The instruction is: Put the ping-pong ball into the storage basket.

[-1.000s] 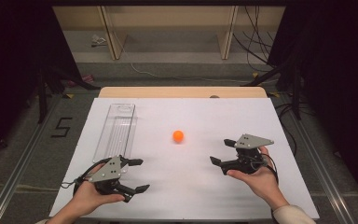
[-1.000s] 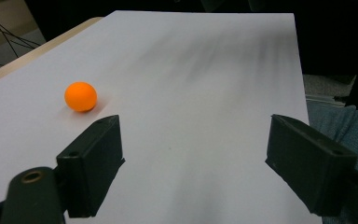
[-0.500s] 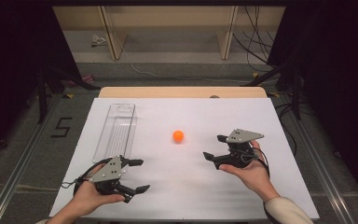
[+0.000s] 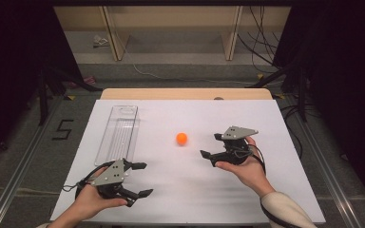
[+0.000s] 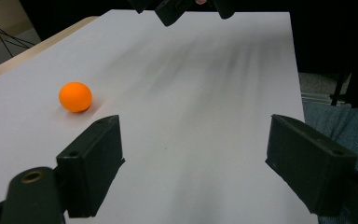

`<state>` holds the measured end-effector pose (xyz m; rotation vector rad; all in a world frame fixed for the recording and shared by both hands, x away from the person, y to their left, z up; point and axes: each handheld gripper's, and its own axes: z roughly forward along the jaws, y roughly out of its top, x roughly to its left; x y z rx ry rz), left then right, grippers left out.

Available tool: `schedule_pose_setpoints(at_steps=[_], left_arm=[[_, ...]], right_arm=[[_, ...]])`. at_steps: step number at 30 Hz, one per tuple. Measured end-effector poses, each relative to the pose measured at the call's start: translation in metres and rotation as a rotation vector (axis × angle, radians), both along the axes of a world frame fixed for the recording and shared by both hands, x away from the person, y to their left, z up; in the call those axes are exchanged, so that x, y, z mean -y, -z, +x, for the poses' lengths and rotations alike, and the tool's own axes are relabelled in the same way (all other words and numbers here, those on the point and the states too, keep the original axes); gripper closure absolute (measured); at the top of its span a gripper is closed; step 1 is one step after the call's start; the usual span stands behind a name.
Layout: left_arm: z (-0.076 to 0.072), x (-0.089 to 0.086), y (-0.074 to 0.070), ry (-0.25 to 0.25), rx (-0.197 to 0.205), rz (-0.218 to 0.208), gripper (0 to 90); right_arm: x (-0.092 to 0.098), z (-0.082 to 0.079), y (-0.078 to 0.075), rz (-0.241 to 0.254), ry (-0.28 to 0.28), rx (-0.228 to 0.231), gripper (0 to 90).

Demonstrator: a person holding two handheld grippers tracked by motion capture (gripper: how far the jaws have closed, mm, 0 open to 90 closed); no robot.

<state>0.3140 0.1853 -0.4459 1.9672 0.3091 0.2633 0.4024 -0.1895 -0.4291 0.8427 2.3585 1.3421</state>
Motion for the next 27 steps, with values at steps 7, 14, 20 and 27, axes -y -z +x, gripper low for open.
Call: schedule_pose_setpoints(at_steps=[7, 14, 20, 27], left_arm=[[0.000, 0.000, 0.000, 0.001, 0.001, 0.001, 18.0], [0.000, 0.000, 0.000, 0.002, -0.001, 0.001, 17.9], [0.000, 0.000, 0.000, 0.003, 0.000, 0.002, 18.0], [-0.001, 0.000, 0.000, 0.004, -0.001, 0.002, 18.0]], right_arm=[[-0.007, 0.007, 0.002, -0.005, -0.006, -0.003, 16.0], [-0.013, 0.014, 0.002, -0.006, -0.007, -0.003, 16.0], [-0.020, 0.021, 0.004, -0.012, -0.010, -0.008, 16.0], [-0.027, 0.028, 0.007, -0.021, -0.013, -0.016, 16.0]])
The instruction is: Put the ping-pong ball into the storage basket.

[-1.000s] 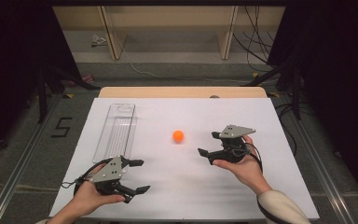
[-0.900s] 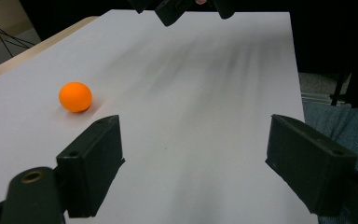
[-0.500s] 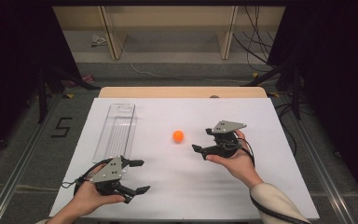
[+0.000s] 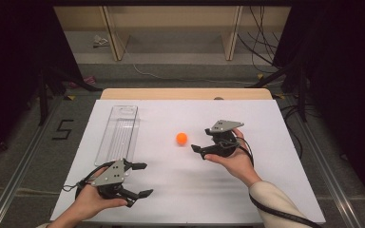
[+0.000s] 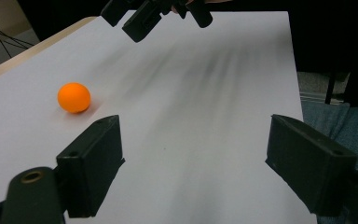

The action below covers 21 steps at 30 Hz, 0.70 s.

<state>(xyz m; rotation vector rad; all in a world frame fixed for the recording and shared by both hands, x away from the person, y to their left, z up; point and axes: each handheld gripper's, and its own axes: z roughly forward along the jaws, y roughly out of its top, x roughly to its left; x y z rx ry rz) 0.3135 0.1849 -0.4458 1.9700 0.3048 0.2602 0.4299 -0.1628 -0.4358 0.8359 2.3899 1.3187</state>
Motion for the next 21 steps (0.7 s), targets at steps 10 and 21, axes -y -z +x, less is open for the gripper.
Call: schedule_pose_setpoints(at_steps=[10, 21], left_arm=[[0.000, 0.000, 0.000, 0.001, 0.001, 0.002, 18.0], [0.000, 0.000, 0.000, 0.003, 0.001, 0.003, 18.0]], right_arm=[[-0.015, 0.013, 0.003, -0.005, -0.013, -0.003, 16.0], [-0.027, 0.026, 0.008, -0.018, -0.010, -0.015, 16.0]])
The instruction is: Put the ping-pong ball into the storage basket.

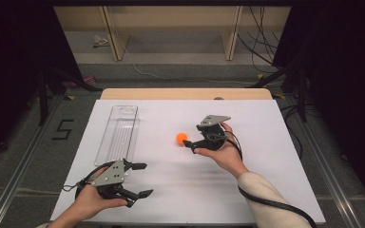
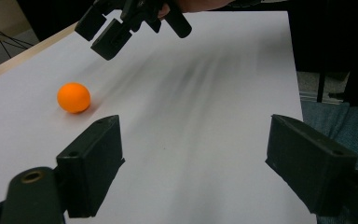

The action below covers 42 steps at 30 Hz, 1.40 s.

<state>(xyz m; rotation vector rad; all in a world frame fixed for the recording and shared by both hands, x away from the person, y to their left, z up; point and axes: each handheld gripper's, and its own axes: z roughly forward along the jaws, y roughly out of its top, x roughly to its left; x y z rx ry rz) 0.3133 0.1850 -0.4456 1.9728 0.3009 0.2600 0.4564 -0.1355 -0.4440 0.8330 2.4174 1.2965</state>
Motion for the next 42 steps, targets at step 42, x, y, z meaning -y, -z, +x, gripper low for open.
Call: schedule_pose_setpoints(at_steps=[42], left_arm=[[-0.001, 0.000, 0.000, 0.010, 0.003, 0.007, 17.9]], right_arm=[[-0.043, 0.037, 0.046, -0.103, 0.007, -0.079, 28.2]])
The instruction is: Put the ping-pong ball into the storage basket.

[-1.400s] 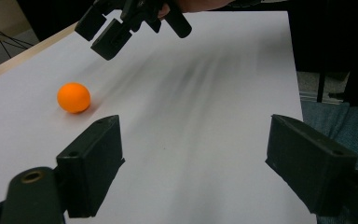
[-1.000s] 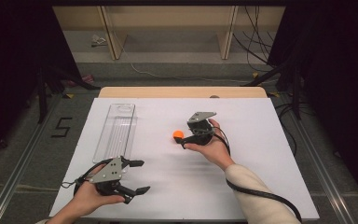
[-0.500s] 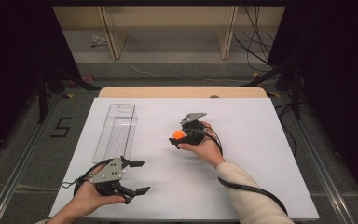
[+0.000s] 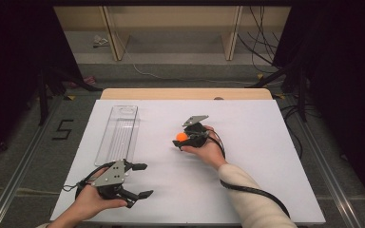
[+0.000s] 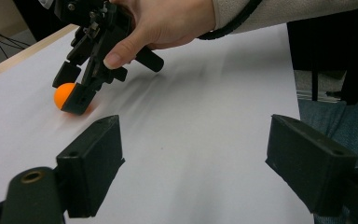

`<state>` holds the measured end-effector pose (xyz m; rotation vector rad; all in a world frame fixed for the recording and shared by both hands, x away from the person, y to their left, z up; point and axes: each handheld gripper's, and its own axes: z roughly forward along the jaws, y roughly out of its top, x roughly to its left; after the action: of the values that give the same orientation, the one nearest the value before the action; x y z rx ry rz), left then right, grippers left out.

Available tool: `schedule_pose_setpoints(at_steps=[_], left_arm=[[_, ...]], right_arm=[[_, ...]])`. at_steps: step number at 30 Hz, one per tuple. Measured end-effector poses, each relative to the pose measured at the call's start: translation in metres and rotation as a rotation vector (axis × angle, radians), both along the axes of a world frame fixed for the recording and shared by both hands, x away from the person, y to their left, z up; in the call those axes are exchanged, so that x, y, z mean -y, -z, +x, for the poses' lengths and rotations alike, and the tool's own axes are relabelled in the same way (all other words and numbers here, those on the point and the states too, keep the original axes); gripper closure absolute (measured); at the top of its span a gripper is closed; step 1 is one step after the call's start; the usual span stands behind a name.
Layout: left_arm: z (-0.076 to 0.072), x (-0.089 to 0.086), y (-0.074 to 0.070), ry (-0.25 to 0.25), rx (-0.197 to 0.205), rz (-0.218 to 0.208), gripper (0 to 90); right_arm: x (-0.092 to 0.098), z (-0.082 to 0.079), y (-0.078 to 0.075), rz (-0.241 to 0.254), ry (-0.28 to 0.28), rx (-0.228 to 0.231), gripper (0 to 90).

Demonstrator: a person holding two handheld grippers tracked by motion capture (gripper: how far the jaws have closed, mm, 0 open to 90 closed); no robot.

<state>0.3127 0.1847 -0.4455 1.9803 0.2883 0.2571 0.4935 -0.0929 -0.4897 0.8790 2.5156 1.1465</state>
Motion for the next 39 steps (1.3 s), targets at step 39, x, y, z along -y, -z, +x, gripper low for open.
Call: schedule_pose_setpoints(at_steps=[39], left_arm=[[-0.001, 0.001, 0.000, 0.003, 0.006, 0.009, 17.9]], right_arm=[[-0.003, -0.003, -0.007, 0.009, -0.008, 0.006, 51.1]])
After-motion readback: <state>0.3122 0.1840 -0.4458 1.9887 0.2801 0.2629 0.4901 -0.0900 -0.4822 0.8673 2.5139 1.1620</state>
